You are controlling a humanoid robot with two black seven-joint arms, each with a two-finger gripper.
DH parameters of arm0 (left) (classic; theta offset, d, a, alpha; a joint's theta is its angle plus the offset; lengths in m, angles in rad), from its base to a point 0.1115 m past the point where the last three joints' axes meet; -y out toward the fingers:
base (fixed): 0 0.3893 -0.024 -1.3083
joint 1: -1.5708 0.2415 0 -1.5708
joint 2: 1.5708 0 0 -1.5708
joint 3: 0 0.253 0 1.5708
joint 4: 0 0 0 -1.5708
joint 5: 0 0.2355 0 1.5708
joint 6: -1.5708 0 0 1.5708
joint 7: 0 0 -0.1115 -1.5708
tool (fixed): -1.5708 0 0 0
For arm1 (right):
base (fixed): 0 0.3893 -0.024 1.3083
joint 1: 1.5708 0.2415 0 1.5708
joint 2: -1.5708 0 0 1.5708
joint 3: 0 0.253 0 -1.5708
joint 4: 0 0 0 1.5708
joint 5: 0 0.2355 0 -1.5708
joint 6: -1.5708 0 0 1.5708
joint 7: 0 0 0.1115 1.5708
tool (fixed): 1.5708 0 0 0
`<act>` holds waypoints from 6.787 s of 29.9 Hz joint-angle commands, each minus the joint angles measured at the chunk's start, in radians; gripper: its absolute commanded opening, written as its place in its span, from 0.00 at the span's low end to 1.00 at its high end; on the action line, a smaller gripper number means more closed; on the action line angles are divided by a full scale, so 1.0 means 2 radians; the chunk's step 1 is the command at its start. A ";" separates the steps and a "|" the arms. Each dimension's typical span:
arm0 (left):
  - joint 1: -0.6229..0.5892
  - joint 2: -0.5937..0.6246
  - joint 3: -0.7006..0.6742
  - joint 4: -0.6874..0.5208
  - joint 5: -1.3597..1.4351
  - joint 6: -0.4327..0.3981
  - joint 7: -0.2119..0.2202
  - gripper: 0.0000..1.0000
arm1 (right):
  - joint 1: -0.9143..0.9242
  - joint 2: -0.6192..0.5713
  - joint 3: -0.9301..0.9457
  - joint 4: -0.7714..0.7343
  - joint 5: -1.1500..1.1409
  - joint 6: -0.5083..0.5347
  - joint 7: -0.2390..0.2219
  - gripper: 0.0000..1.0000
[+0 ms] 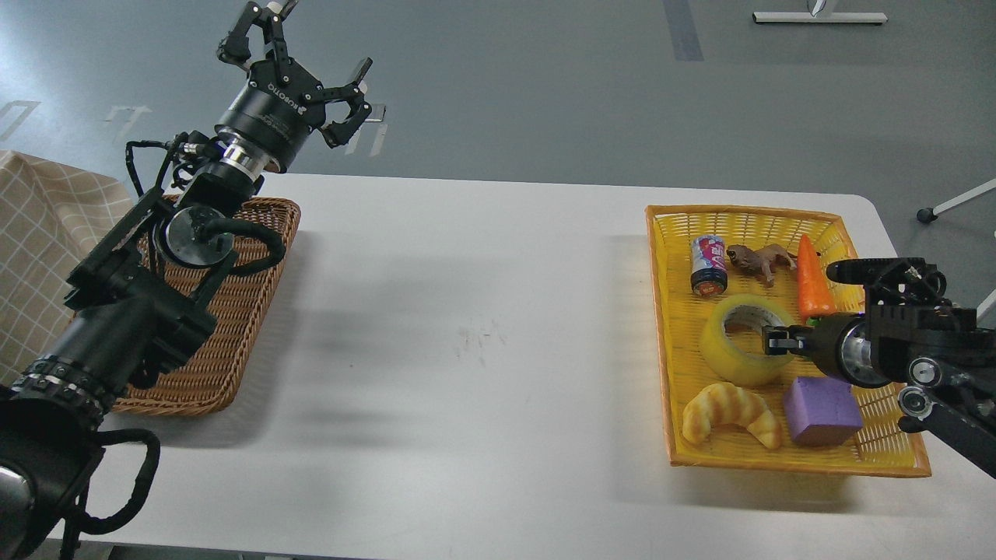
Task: Place and transfer tape with both arms
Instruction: 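Insert the right gripper into the tape roll's hole and grip it, then lift the tape roll and carry it toward the table center, then set the tape roll on the table and open the right gripper, then withdraw the right gripper back above the tray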
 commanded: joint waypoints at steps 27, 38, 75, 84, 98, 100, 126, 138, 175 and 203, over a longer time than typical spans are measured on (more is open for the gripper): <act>-0.001 -0.002 0.000 -0.007 0.000 0.000 0.000 0.98 | 0.085 -0.057 0.047 0.116 0.039 0.000 -0.009 0.00; -0.002 0.004 0.000 -0.008 0.000 0.000 0.000 0.98 | 0.182 0.077 0.010 0.033 0.038 0.000 -0.009 0.00; 0.000 0.008 0.000 -0.009 0.000 0.000 0.000 0.98 | 0.210 0.333 -0.114 -0.141 0.038 0.000 -0.008 0.00; 0.000 0.008 0.000 -0.010 0.000 0.000 0.000 0.98 | 0.198 0.334 -0.136 -0.143 0.038 0.000 -0.008 0.00; 0.001 0.008 -0.004 -0.020 0.000 0.000 -0.001 0.98 | 0.192 0.334 -0.139 -0.158 0.035 0.000 -0.008 0.00; 0.002 0.007 -0.004 -0.020 0.000 0.000 -0.001 0.98 | 0.191 0.334 -0.140 -0.158 0.036 0.000 -0.008 0.00; 0.002 0.008 -0.005 -0.031 -0.001 0.000 -0.001 0.98 | 0.180 0.334 -0.150 -0.165 0.038 0.000 -0.008 0.21; 0.002 0.008 -0.005 -0.031 -0.001 0.000 -0.001 0.98 | 0.177 0.334 -0.147 -0.166 0.038 0.000 -0.006 0.54; 0.005 0.011 -0.001 -0.031 0.001 0.000 0.001 0.98 | 0.164 0.059 0.119 0.080 0.212 0.000 -0.004 1.00; 0.001 0.025 -0.001 -0.030 0.008 0.000 0.002 0.98 | -0.003 0.272 0.578 -0.002 0.512 0.000 0.034 1.00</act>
